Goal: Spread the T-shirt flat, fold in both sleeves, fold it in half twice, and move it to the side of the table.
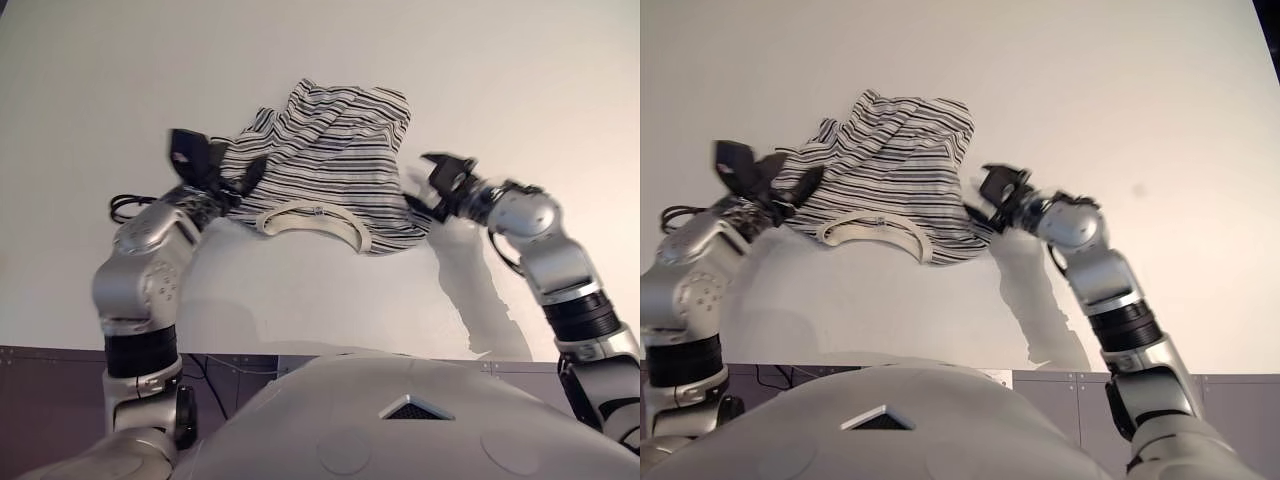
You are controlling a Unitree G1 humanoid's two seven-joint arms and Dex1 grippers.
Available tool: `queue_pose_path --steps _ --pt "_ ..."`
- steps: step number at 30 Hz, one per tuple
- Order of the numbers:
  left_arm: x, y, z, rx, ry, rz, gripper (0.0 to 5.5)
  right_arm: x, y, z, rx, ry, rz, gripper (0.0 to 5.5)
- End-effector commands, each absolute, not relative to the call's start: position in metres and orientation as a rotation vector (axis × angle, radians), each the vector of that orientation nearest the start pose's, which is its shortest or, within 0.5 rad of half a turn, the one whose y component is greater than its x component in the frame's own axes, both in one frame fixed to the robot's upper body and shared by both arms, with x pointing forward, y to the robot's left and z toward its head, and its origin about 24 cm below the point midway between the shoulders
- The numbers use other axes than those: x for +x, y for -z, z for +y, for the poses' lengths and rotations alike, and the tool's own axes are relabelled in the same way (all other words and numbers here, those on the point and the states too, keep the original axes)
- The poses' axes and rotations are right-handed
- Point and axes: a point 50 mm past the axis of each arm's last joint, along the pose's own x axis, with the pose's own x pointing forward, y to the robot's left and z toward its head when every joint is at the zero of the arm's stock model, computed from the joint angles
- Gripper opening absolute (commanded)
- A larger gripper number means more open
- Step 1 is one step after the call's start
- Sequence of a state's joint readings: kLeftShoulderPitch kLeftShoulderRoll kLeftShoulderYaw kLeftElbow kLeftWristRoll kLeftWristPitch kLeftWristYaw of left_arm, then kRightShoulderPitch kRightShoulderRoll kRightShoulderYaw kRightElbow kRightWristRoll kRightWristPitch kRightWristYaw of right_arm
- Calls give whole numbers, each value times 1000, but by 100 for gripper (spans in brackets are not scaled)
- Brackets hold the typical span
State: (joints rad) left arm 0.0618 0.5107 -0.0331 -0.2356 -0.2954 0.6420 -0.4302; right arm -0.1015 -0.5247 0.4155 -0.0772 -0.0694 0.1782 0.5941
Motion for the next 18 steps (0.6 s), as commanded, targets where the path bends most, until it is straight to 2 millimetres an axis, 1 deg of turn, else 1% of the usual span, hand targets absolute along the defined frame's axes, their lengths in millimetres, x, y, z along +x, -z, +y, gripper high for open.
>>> queue_pose_path --steps 1,3,4,5,7,8,10,12,14,16,18 --pt "198 10 236 370 457 823 360 232 -41 -159 -543 -892 283 345" --pt "180 21 247 381 438 890 360 224 -71 -173 -446 -920 225 345" --pt "173 24 248 371 433 905 360 215 -80 -176 -449 -977 224 345" --pt "166 26 246 352 431 914 360 201 -82 -177 -544 -1068 244 345" --pt "153 26 242 309 414 920 360 177 -73 -176 -862 -1267 278 345" --pt "149 23 238 290 414 913 360 171 -71 -169 -964 -1317 254 345" --pt "145 13 227 219 425 887 360 171 -70 -153 -1080 -1351 171 345" --pt "144 4 214 162 452 866 360 176 -67 -142 -1169 -1339 119 345" --pt "147 -2 205 141 480 855 360 180 -56 -135 -1253 -1320 106 345" --pt "147 -5 201 138 490 859 360 180 -48 -129 -1301 -1295 85 345" --pt "144 -5 203 143 483 878 360 181 -40 -127 -1333 -1246 72 345"
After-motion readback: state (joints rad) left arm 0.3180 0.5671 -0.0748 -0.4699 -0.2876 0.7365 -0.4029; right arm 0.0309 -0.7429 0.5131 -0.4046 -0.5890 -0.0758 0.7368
